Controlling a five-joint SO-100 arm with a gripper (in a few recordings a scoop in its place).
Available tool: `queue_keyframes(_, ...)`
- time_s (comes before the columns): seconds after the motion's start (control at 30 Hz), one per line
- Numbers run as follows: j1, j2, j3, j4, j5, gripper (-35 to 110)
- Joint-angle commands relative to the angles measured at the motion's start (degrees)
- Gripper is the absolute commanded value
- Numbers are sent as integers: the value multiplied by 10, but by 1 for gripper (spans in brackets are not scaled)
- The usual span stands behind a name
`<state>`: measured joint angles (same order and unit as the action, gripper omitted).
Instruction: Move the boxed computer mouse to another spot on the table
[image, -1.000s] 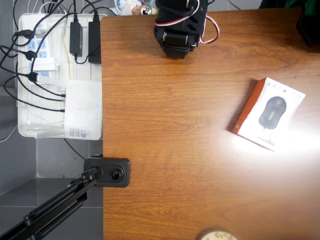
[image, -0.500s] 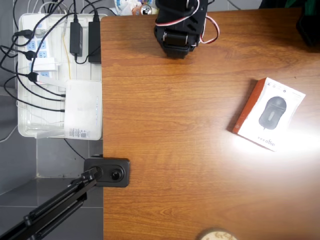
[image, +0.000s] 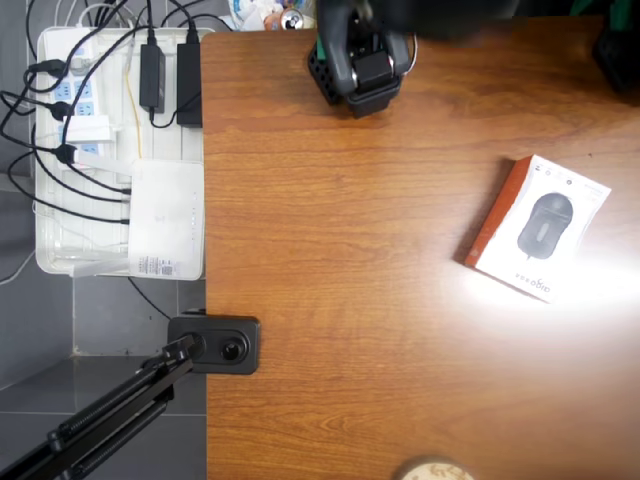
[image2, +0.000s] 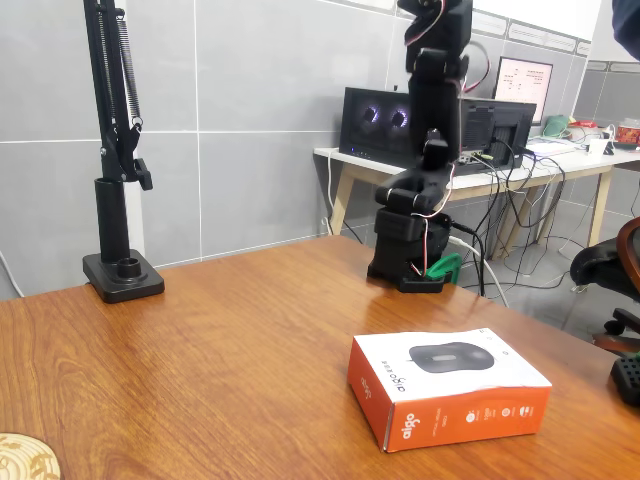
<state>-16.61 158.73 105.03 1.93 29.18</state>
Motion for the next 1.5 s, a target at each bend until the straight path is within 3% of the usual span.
queue_keyframes(0.0,-8,-112,-117,163,-81,0)
queue_keyframes(0.2,-90,-176,-91,437,-180,0)
queue_keyframes(0.37,-209,-214,-64,615,-183,0)
queue_keyframes(0.43,-257,-219,-47,608,-187,0)
queue_keyframes(0.63,-268,-303,-40,519,-183,4)
queue_keyframes(0.93,-365,-435,-60,517,-167,10)
queue_keyframes(1.03,-369,-439,-33,469,-192,22)
queue_keyframes(1.2,-369,-409,79,301,-181,64)
queue_keyframes(1.37,-380,-426,59,355,-188,63)
queue_keyframes(1.47,-381,-454,37,359,-191,76)
